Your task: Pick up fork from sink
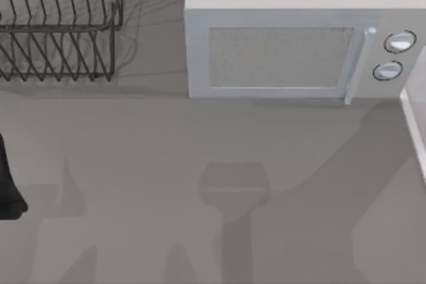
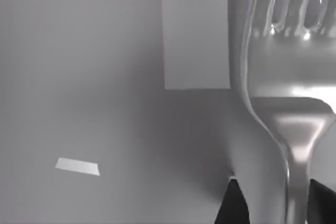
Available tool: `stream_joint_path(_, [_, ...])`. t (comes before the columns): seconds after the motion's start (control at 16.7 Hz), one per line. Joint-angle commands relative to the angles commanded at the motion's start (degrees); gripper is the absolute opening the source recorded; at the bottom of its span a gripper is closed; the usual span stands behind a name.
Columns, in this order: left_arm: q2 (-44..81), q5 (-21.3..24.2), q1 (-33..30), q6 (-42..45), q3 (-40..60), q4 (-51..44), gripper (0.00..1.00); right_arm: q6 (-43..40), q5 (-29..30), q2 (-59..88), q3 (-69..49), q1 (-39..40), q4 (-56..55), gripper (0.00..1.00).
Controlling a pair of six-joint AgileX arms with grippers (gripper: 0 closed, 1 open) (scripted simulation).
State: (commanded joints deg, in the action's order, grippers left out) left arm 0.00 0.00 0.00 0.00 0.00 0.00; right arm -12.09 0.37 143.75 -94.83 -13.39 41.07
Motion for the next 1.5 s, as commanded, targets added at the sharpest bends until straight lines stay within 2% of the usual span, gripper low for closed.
stream_joint_path(0.54, [0.00,0.00,0.00,0.00,0.00,0.00,1.00,0.50,-0.60,-3.02,-1.61,0.13,1.77,0.00])
stream_joint_path(1.08, [0.00,0.00,0.00,0.00,0.00,0.00,1.00,0.30,-0.72,-12.46,-14.96,0.03,25.54,0.00])
stream_joint_path(1.5, [0.00,0.00,0.00,0.00,0.00,0.00,1.00,0.48,-0.76,-14.08,-16.38,0.05,27.92,0.00])
